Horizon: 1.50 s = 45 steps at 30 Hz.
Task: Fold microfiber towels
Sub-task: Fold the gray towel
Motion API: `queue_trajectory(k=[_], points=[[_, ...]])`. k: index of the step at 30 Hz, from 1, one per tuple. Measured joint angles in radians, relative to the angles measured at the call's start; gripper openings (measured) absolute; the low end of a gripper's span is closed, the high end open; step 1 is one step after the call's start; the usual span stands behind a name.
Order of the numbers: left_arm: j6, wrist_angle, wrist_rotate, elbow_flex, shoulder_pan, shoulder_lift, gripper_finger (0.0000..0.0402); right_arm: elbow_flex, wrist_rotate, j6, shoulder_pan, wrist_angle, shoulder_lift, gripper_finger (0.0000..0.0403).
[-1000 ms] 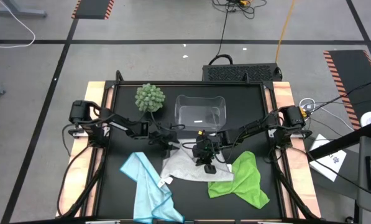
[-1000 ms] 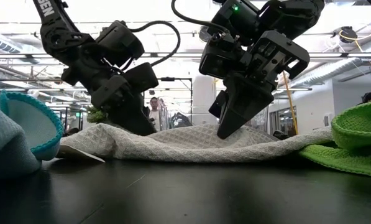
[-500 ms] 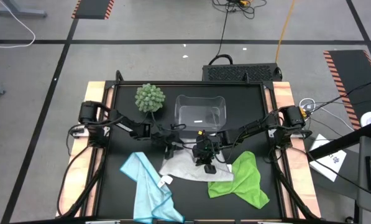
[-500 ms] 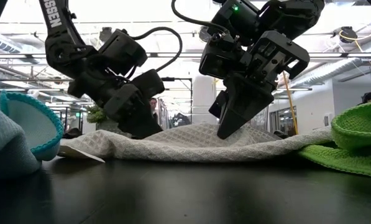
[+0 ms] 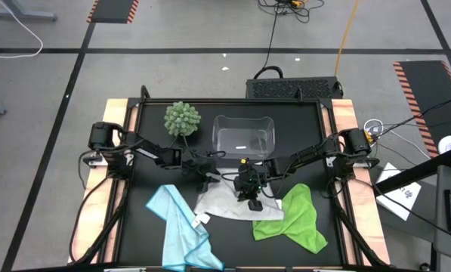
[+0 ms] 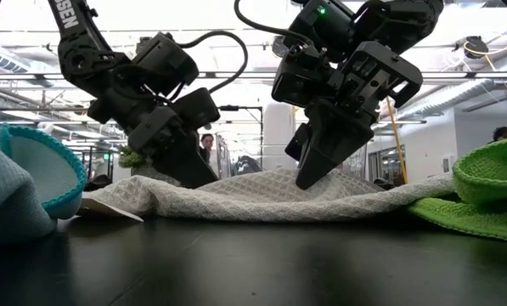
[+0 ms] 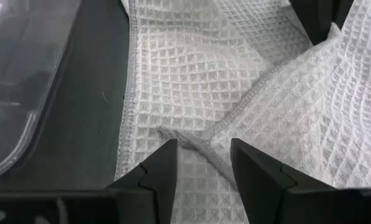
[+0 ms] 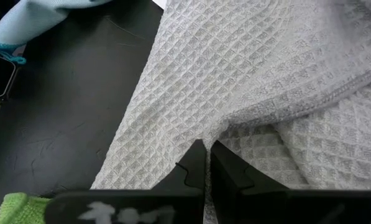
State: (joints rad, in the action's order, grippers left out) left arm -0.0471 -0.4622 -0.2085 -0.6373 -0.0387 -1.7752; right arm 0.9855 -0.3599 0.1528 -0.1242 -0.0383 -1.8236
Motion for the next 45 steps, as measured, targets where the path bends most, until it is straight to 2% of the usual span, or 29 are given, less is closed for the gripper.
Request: queue_trajectory(k=[18, 29, 38, 43, 45], points=[[0.004, -0.04, 0.008, -0.001, 0.0, -0.004, 0.0152, 0.0, 0.0, 0.0, 0.0, -0.001, 0.0, 0.0], [0.042, -0.03, 0.06, -0.002, 0.015, -0.008, 0.0149, 0.0, 0.0, -0.001, 0.0, -0.001, 0.0, 0.0], [0.06, -0.075, 0.074, -0.004, 0.015, -0.064, 0.0083, 0.001, 0.001, 0.0, 0.0, -0.011, 0.0, 0.0], [0.105, -0.075, 0.059, -0.004, 0.016, -0.064, 0.0019, 0.001, 0.0, 0.0, 0.0, -0.011, 0.0, 0.0], [0.109, -0.071, 0.073, -0.004, 0.015, -0.06, 0.0009, 0.001, 0.0, 0.002, 0.0, -0.011, 0.0, 0.0]])
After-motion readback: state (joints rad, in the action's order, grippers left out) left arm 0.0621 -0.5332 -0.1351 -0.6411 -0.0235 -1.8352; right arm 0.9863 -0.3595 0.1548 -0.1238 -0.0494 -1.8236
